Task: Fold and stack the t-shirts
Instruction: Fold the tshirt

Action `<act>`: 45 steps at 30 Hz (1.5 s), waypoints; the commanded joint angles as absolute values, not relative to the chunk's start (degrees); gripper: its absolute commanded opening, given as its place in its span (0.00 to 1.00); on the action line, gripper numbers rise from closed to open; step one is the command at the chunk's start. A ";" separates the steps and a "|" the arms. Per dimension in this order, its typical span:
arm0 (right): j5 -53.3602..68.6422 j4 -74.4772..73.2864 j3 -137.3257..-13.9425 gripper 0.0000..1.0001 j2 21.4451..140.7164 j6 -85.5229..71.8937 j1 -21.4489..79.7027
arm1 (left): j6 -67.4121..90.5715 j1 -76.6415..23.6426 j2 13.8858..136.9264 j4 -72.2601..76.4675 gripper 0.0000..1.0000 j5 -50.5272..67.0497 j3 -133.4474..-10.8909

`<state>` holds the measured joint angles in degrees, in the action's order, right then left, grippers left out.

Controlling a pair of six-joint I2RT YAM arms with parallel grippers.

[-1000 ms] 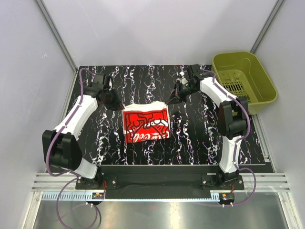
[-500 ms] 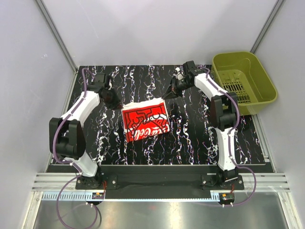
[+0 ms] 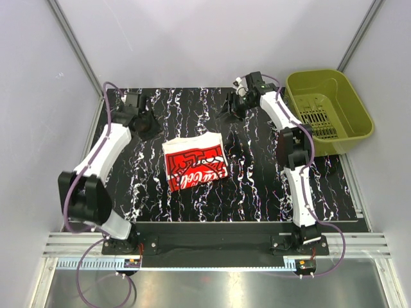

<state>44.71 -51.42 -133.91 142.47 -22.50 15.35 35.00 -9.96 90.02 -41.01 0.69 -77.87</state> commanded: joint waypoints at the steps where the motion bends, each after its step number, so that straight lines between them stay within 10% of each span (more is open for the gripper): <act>1: 46.22 -44.75 -136.93 0.54 145.19 -24.95 15.38 | 37.26 -13.87 82.63 -39.56 0.42 2.98 -72.97; 19: 41.75 -37.44 -132.47 0.29 150.74 -29.36 19.51 | 44.92 -31.73 87.97 -34.89 0.22 -6.50 -61.26; 36: 38.32 -24.72 -77.03 0.22 119.29 -35.49 19.77 | 20.76 -30.41 109.95 -43.87 0.18 -19.07 -76.55; 45: 41.57 -10.98 -49.66 0.26 97.84 -49.04 26.98 | 14.05 -29.09 102.41 -45.95 0.41 -19.70 -79.80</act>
<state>40.18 -17.76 -51.35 104.97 -43.75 25.12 16.38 -29.26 108.79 -44.03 -17.82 -76.95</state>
